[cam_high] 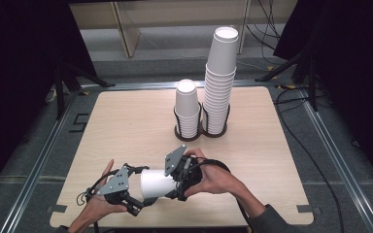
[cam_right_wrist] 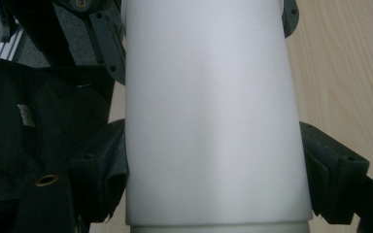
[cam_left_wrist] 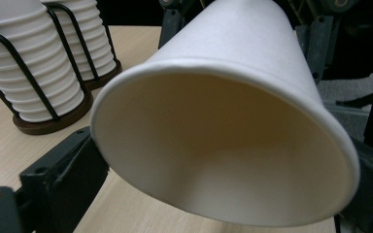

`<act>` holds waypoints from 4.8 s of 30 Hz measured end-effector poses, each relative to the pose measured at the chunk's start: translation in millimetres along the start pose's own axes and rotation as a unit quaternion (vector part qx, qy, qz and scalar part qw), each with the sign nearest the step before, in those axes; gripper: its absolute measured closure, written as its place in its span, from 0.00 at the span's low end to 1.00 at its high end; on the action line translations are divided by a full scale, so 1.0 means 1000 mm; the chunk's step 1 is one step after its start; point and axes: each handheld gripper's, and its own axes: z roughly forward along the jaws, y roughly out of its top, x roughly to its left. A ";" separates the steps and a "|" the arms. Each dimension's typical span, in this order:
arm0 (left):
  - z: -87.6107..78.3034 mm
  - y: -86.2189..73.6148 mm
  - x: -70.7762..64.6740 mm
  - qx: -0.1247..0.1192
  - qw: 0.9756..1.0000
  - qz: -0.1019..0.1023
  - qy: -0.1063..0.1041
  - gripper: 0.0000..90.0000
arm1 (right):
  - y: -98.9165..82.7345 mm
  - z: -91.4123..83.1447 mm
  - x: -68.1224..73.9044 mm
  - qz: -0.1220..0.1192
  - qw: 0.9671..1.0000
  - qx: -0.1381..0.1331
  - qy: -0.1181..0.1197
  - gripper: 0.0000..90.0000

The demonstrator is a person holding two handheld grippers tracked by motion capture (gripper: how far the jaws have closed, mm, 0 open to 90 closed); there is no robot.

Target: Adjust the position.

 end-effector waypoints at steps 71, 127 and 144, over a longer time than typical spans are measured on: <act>-0.009 0.011 0.002 -0.129 0.986 -0.102 0.005 0.01 | -0.019 -0.005 -0.011 0.044 0.982 -0.178 0.045 0.24; -0.007 0.021 -0.009 0.024 0.999 -0.013 0.035 0.09 | -0.006 0.013 0.010 -0.002 0.997 -0.046 -0.055 0.18; -0.004 0.021 -0.012 0.020 1.000 -0.003 0.015 0.09 | -0.001 0.028 0.010 -0.030 0.998 -0.048 -0.031 0.18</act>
